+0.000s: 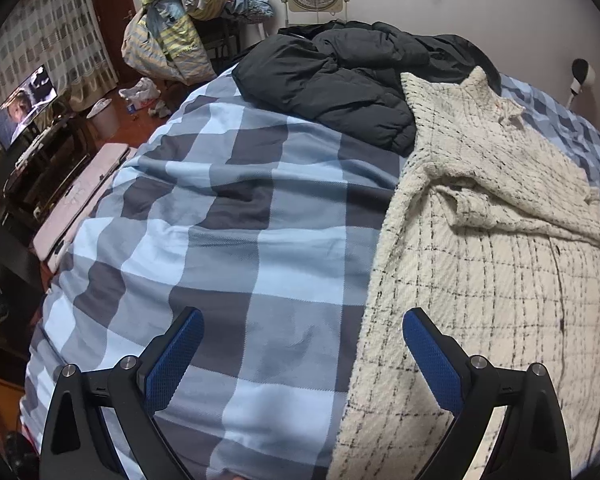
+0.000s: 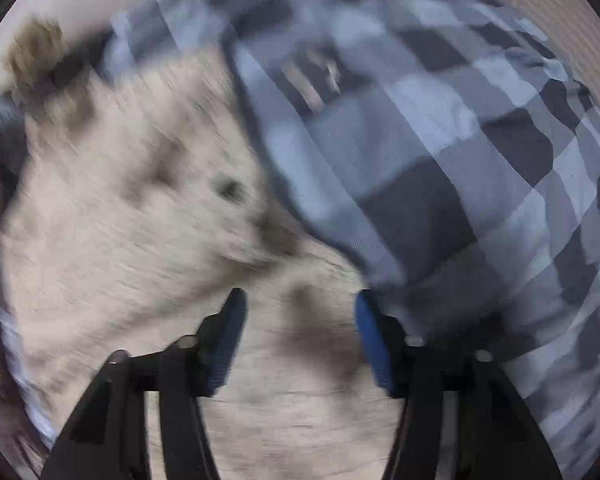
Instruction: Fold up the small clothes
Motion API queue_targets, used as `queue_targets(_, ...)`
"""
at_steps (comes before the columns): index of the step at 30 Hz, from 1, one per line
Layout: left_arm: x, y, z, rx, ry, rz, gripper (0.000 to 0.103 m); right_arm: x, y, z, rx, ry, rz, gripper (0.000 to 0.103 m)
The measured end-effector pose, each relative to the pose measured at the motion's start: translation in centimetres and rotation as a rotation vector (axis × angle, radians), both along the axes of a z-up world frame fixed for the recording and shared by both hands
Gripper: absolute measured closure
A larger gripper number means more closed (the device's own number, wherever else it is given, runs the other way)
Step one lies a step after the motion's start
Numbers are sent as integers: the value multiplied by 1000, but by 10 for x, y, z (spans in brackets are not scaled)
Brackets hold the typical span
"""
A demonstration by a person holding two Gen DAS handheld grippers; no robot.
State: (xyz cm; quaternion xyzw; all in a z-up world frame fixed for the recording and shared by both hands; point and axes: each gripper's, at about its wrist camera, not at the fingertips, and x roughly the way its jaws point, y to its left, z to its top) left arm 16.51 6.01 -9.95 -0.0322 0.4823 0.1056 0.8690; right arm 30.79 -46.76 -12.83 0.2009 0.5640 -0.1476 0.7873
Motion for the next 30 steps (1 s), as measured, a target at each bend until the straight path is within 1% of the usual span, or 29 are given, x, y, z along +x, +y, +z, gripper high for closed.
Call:
queue_targets(1, 2, -3, 0, 18, -3, -7, 2, 2, 18, 8, 4, -54, 20, 16)
queue_targets(2, 3, -6, -1, 33, -5, -16, 2, 7, 43, 14, 3, -100, 49, 15)
queue_targets(4, 6, -15, -5, 62, -1, -51, 2, 23, 91, 12, 11, -123, 128, 15)
queue_targets(5, 8, -21, -9, 79, 11, -83, 2, 41, 104, 5, 23, -126, 166, 15)
queue_targets(7, 13, -33, -22, 116, 45, -131, 2, 60, 150, -12, 17, -105, 254, 15)
queue_targets(8, 16, -36, -30, 120, 70, -144, 2, 68, 180, -23, -12, -78, 311, 15)
queue_targets(9, 19, -38, -39, 115, 105, -152, 2, 76, 203, -37, -42, -54, 360, 15)
queue_targets(10, 22, -37, -53, 97, 165, -156, 2, 85, 218, -54, -78, -27, 401, 15)
queue_targets(12, 25, -35, -69, 81, 224, -156, 2, 94, 240, -84, -166, 39, 430, 15)
queue_targets(14, 27, -32, -78, 64, 255, -157, 2, 99, 248, -102, -225, 57, 433, 14)
queue_targets(16, 29, -29, -85, 46, 270, -155, 0, 96, 248, -96, -219, 41, 438, 14)
queue_targets(17, 30, -26, -89, 30, 276, -151, 0, 88, 246, -85, -196, 41, 428, 14)
queue_targets(18, 30, -21, -94, -9, 278, -146, 0, 80, 239, -74, -162, 25, 420, 14)
queue_targets(19, 30, -17, -96, -38, 277, -139, 0, 66, 233, -58, -118, -8, 416, 14)
queue_targets(20, 29, -9, -100, -92, 270, -128, 0, 48, 225, -38, -72, -41, 418, 14)
queue_targets(22, 26, 2, -104, -169, 237, -117, 0, 15, 210, 0, -24, -67, 436, 13)
queue_targets(23, 24, 4, -104, -175, 221, -122, 0, -6, 200, 23, -6, -87, 438, 13)
queue_targets(25, 20, -1, -103, -136, 202, -125, 0, -43, 172, 65, 12, -132, 421, 13)
queue_targets(26, 17, -4, -102, -118, 195, -124, 0, -54, 152, 86, 16, -155, 402, 13)
queue_targets(27, 15, -6, -101, -106, 192, -117, 0, -66, 142, 106, 14, -169, 385, 13)
queue_targets(29, 13, -7, -99, -115, 208, -107, 0, -84, 110, 137, -5, -183, 347, 13)
queue_targets(30, 14, -5, -96, -124, 229, -107, 0, -95, 103, 149, -12, -190, 334, 13)
